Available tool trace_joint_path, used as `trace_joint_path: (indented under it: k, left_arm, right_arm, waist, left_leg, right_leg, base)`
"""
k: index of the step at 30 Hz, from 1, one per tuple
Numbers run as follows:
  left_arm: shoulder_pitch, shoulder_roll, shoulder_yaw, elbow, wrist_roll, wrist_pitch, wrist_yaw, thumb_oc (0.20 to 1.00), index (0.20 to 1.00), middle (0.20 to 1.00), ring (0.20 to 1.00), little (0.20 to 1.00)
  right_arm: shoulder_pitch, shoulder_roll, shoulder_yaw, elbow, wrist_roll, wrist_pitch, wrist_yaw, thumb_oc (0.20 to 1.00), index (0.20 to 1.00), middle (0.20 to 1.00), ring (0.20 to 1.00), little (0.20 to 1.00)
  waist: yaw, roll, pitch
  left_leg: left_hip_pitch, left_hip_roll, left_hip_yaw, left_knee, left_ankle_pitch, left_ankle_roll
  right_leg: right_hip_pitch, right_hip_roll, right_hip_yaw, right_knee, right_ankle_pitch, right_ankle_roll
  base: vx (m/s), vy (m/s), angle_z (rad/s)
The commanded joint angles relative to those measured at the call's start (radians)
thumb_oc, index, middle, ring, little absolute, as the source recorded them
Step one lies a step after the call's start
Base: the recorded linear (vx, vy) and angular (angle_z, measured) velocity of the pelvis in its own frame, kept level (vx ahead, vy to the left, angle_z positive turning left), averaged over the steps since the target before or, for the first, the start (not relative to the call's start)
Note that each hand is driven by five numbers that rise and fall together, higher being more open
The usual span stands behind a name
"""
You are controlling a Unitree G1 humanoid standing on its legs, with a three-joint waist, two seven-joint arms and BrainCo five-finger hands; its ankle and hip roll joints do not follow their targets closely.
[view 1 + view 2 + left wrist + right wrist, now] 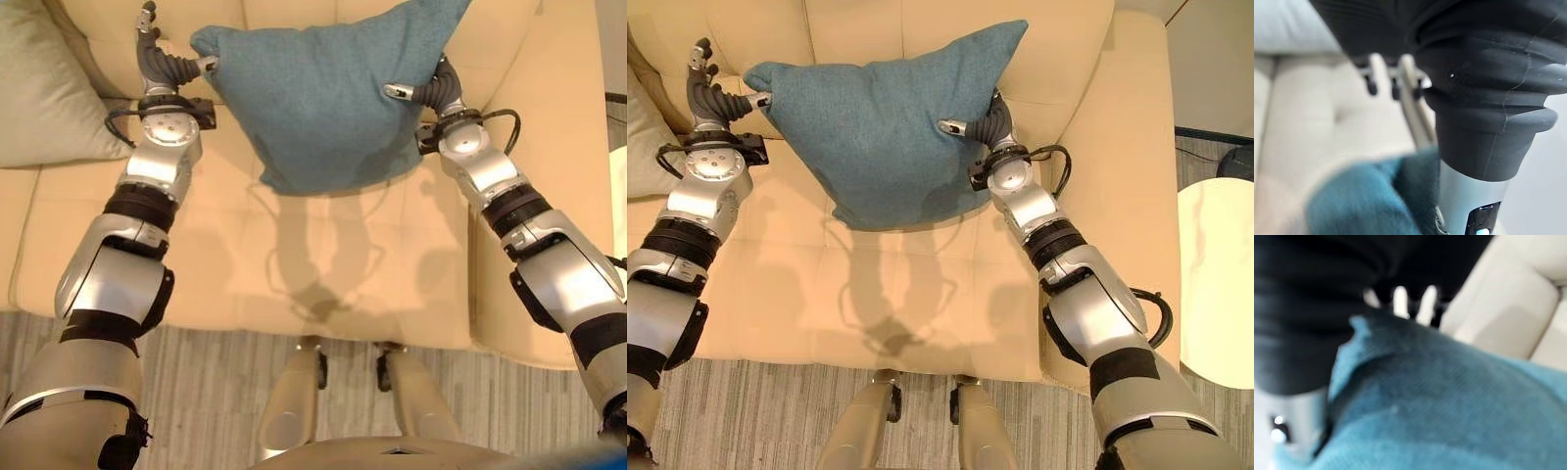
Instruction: Pick up all the scattered cushions and arrange them neatly on the sofa.
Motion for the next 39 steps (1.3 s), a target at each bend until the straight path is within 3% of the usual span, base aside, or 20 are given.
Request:
trace_joint_path:
  k: [1, 15, 17, 22, 23, 26, 28, 29, 30, 32, 33, 35, 39]
  left_arm:
    - [-0.115, 0.09, -0.022, 0.005, 0.031, -0.048, -0.012, 1.0, 1.0, 1.0, 1.0, 1.0]
    - [-0.081, 0.34, -0.012, 0.141, 0.016, -0.045, -0.117, 1.0, 1.0, 1.0, 1.0, 1.0]
    - [-0.021, 0.387, 0.032, 0.159, 0.013, -0.042, -0.136, 1.0, 1.0, 1.0, 1.0, 1.0]
    - [0.16, 0.407, 0.159, 0.052, 0.008, -0.058, -0.14, 1.0, 1.0, 1.0, 1.0, 1.0]
    - [0.362, 0.384, 0.304, -0.068, -0.008, -0.075, -0.163, 1.0, 1.0, 1.0, 1.0, 1.0]
    - [0.525, 0.343, 0.405, -0.18, -0.005, -0.086, -0.168, 1.0, 1.0, 1.0, 1.0, 1.0]
    - [0.663, 0.272, 0.493, -0.259, -0.014, -0.088, -0.17, 1.0, 1.0, 1.0, 1.0, 1.0]
    - [0.807, 0.191, 0.564, -0.318, -0.007, -0.081, -0.181, 1.0, 1.0, 1.0, 1.0, 1.0]
    - [0.816, 0.189, 0.568, -0.325, -0.005, -0.079, -0.18, 1.0, 1.0, 1.0, 1.0, 1.0]
    - [0.958, 0.031, 0.59, -0.331, -0.001, -0.053, -0.211, 1.0, 1.0, 1.0, 1.0, 1.0]
    - [0.963, 0.03, 0.591, -0.334, 0.0, -0.052, -0.21, 1.0, 1.0, 1.0, 1.0, 1.0]
    - [1.05, -0.079, 0.585, -0.286, 0.03, -0.01, -0.241, 1.0, 1.0, 1.0, 1.0, 1.0]
    - [1.139, -0.181, 0.566, -0.136, 0.101, 0.04, -0.273, 1.0, 1.0, 1.0, 1.0, 1.0]
  right_arm:
    - [-0.093, -0.019, 0.026, 0.004, 0.021, -0.043, 0.025, 1.0, 1.0, 1.0, 1.0, 1.0]
    - [-0.067, -0.259, 0.01, 0.154, 0.059, -0.044, 0.08, 1.0, 1.0, 1.0, 1.0, 1.0]
    - [-0.039, -0.321, -0.008, 0.151, 0.059, -0.049, 0.091, 1.0, 1.0, 1.0, 1.0, 1.0]
    - [0.085, -0.362, -0.071, 0.077, 0.031, -0.055, 0.097, 1.0, 1.0, 1.0, 1.0, 1.0]
    - [0.24, -0.391, -0.15, -0.02, 0.003, -0.06, 0.128, 1.0, 1.0, 1.0, 1.0, 1.0]
    - [0.358, -0.398, -0.205, -0.078, -0.027, -0.057, 0.145, 1.0, 1.0, 1.0, 1.0, 1.0]
    - [0.488, -0.379, -0.287, -0.127, -0.042, -0.06, 0.155, 1.0, 1.0, 1.0, 1.0, 1.0]
    - [0.617, -0.355, -0.361, -0.169, -0.064, -0.054, 0.166, 1.0, 1.0, 1.0, 1.0, 1.0]
    - [0.624, -0.354, -0.363, -0.175, -0.065, -0.053, 0.166, 1.0, 1.0, 1.0, 1.0, 1.0]
    - [0.779, -0.288, -0.425, -0.187, -0.129, -0.039, 0.198, 1.0, 1.0, 1.0, 1.0, 1.0]
    - [0.783, -0.289, -0.426, -0.19, -0.13, -0.039, 0.198, 1.0, 1.0, 1.0, 1.0, 1.0]
    - [0.886, -0.247, -0.443, -0.183, -0.216, -0.015, 0.219, 1.0, 1.0, 1.0, 1.0, 1.0]
    - [0.984, -0.218, -0.432, -0.103, -0.353, 0.015, 0.235, 1.0, 1.0, 1.0, 1.0, 1.0]
  waist:
    - [0.034, -0.084, -0.003]
    - [0.037, -0.081, -0.022]
    - [0.033, -0.077, -0.022]
    - [0.031, -0.073, -0.025]
    - [0.031, -0.078, -0.034]
    - [0.031, -0.077, -0.043]
    - [0.032, -0.079, -0.052]
    - [0.029, -0.081, -0.066]
    - [0.029, -0.08, -0.067]
    - [0.021, -0.077, -0.087]
    - [0.021, -0.076, -0.087]
    - [0.009, -0.073, -0.119]
    - [-0.01, -0.072, -0.158]
  left_leg:
    - [-0.003, -0.021, -0.009, 0.062, -0.077, -0.037]
    - [-0.018, -0.026, 0.0, 0.06, -0.078, -0.043]
    - [-0.014, -0.028, 0.006, 0.067, -0.086, -0.043]
    - [0.0, -0.03, 0.013, 0.079, -0.099, -0.043]
    - [0.027, -0.031, 0.015, 0.092, -0.119, -0.043]
    - [0.057, -0.031, 0.014, 0.093, -0.13, -0.042]
    - [0.088, -0.031, 0.011, 0.089, -0.138, -0.041]
    - [0.13, -0.028, 0.01, 0.073, -0.142, -0.04]
    - [0.134, -0.028, 0.01, 0.071, -0.142, -0.04]
    - [0.188, -0.027, 0.006, 0.046, -0.139, -0.039]
    - [0.192, -0.027, 0.005, 0.043, -0.139, -0.039]
    - [0.246, -0.025, 0.005, 0.016, -0.134, -0.041]
    - [0.305, -0.014, 0.012, -0.005, -0.131, -0.043]
  right_leg:
    - [0.024, -0.115, 0.027, -0.077, 0.091, 0.088]
    - [0.026, -0.118, 0.022, -0.115, 0.107, 0.095]
    - [0.03, -0.121, 0.023, -0.115, 0.107, 0.095]
    - [0.044, -0.121, 0.022, -0.112, 0.099, 0.094]
    - [0.074, -0.122, 0.021, -0.111, 0.085, 0.093]
    - [0.103, -0.121, 0.017, -0.113, 0.073, 0.091]
    - [0.132, -0.119, 0.013, -0.114, 0.062, 0.089]
    - [0.165, -0.116, 0.004, -0.118, 0.052, 0.087]
    - [0.169, -0.116, 0.004, -0.119, 0.051, 0.087]
    - [0.207, -0.11, -0.007, -0.114, 0.035, 0.086]
    - [0.21, -0.11, -0.007, -0.114, 0.034, 0.085]
    - [0.255, -0.104, -0.02, -0.112, 0.02, 0.082]
    - [0.295, -0.094, -0.025, -0.095, 0.003, 0.077]
  base:
    - [0.03, -0.006, 0.18]
    - [0.01, 0.004, 0.02]
    - [0.03, 0.041, -0.03]
    - [0.04, 0.011, -0.02]
    - [0.08, 0.0, 0.0]
    - [0.09, -0.026, -0.08]
    - [0.1, -0.039, -0.06]
    - [0.1, -0.05, -0.01]
    - [0.1, -0.058, -0.01]
    - [0.08, -0.058, -0.02]
    - [0.1, -0.049, 0.01]
    - [0.08, -0.046, 0.1]
    - [0.06, -0.046, 0.09]
